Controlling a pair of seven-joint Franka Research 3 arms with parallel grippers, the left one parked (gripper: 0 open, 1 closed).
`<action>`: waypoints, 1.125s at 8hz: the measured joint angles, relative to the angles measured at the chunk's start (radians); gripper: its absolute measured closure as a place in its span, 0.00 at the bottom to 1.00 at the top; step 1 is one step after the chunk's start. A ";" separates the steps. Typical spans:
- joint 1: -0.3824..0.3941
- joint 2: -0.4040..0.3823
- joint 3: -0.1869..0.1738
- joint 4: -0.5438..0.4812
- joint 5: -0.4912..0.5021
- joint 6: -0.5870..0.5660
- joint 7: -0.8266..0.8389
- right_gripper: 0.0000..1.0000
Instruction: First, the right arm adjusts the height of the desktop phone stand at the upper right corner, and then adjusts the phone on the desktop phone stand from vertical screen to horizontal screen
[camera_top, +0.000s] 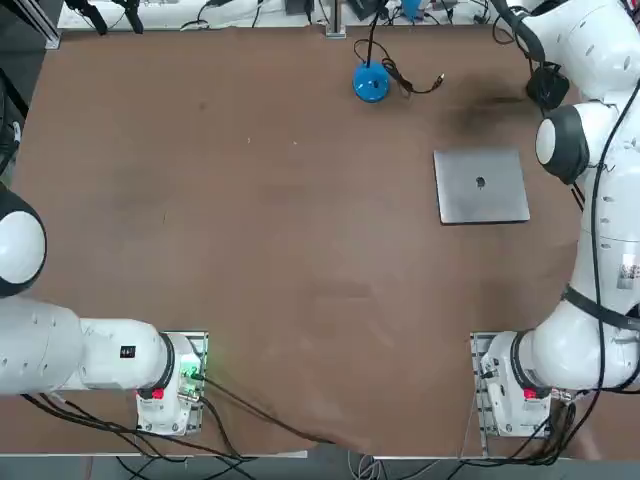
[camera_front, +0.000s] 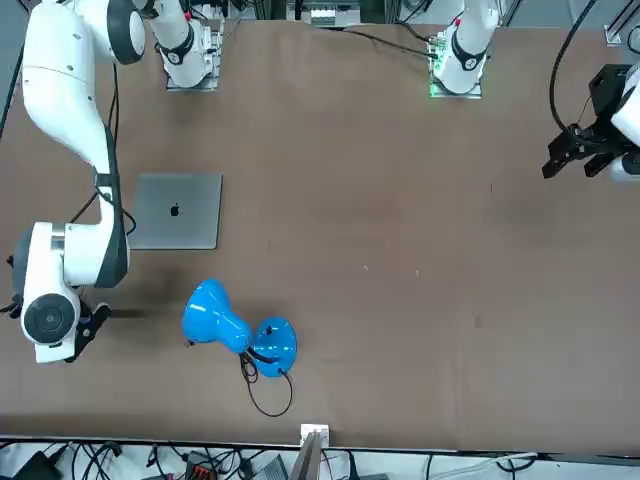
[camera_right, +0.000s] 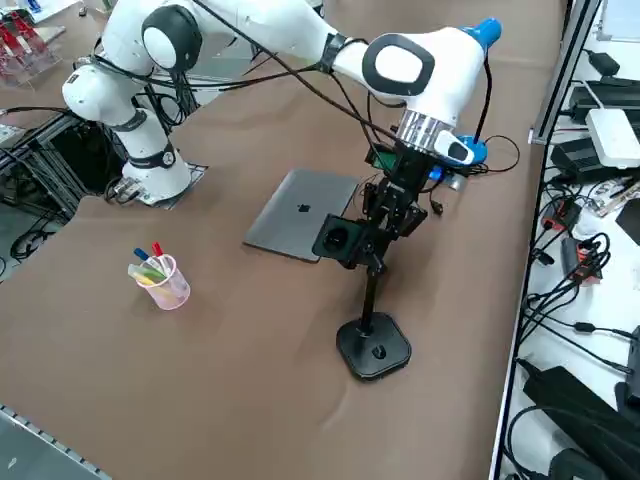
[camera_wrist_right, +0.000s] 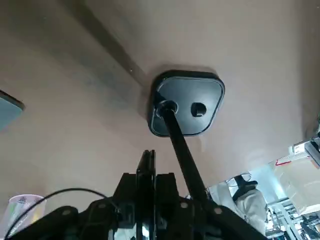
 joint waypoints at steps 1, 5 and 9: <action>-0.001 -0.003 0.000 0.000 0.011 0.003 0.000 0.81; -0.016 -0.023 -0.001 0.000 0.074 0.010 0.000 0.82; -0.032 -0.034 -0.001 0.003 0.127 0.020 -0.011 0.81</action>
